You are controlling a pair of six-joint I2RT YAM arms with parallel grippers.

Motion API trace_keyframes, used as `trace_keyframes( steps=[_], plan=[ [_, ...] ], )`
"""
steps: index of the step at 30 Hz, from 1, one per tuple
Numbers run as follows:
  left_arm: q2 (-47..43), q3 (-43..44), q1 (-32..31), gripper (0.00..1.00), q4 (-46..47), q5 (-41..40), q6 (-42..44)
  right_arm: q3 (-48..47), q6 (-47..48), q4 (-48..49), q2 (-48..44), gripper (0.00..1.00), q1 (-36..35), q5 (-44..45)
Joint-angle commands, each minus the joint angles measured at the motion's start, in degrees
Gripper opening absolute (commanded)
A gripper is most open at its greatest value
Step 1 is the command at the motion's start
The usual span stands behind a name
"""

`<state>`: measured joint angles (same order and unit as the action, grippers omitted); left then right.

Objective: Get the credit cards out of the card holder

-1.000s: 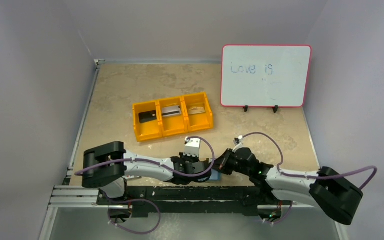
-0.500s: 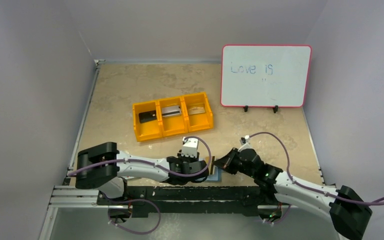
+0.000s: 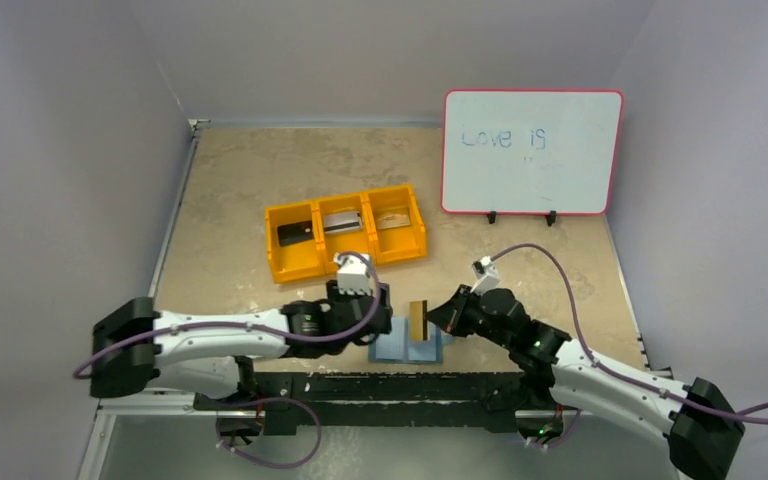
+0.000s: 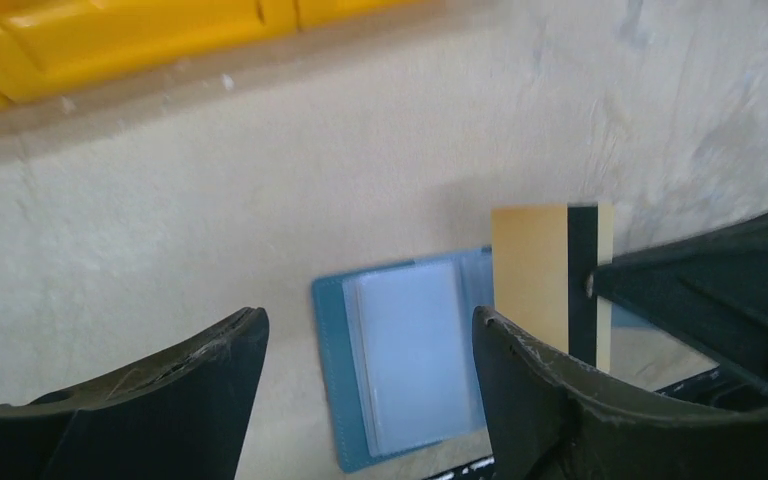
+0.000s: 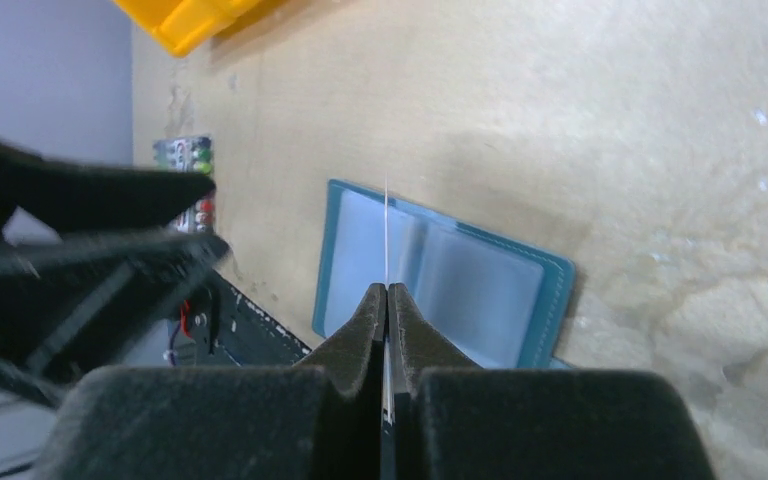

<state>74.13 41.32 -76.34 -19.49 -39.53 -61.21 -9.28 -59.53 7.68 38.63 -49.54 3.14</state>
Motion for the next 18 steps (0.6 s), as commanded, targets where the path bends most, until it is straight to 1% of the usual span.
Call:
trace_keyframes(
  steps=[1, 3, 5, 8, 10, 13, 16, 18],
  plan=[
    [-14.9, -7.3, 9.9, 0.76, 12.0, 10.5, 12.7, -4.4, 13.4, 6.3, -0.4, 0.00, -0.2, -3.2],
    [-20.2, -10.4, 13.1, 0.77, 17.1, 16.1, 19.8, -5.3, 18.5, 8.3, 0.3, 0.00, -0.2, -6.1],
    [-23.1, -11.5, 13.9, 0.77, 20.3, 22.3, 26.3, -6.4, 25.4, 10.9, 1.4, 0.00, -0.2, -8.6],
    [-24.1, -8.3, 14.0, 0.77, 17.0, 28.5, 33.2, -8.5, 32.5, 13.3, 4.0, 0.00, -0.2, -15.9],
    [-23.8, -5.1, 14.0, 0.77, 13.2, 33.5, 37.9, -10.0, 35.7, 13.4, 6.0, 0.00, -0.2, -19.5],
    [-22.7, -1.2, 14.1, 0.77, 7.2, 39.5, 42.6, -12.5, 40.6, 13.8, 8.4, 0.00, -0.2, -26.3],
    [-22.0, 1.4, 14.1, 0.76, 3.1, 44.2, 44.4, -14.3, 44.2, 13.3, 9.3, 0.00, -0.2, -31.2],
    [-22.4, 1.0, 14.0, 0.75, 3.7, 48.5, 44.7, -15.0, 45.4, 12.8, 9.2, 0.00, -0.2, -33.7]
  ],
)
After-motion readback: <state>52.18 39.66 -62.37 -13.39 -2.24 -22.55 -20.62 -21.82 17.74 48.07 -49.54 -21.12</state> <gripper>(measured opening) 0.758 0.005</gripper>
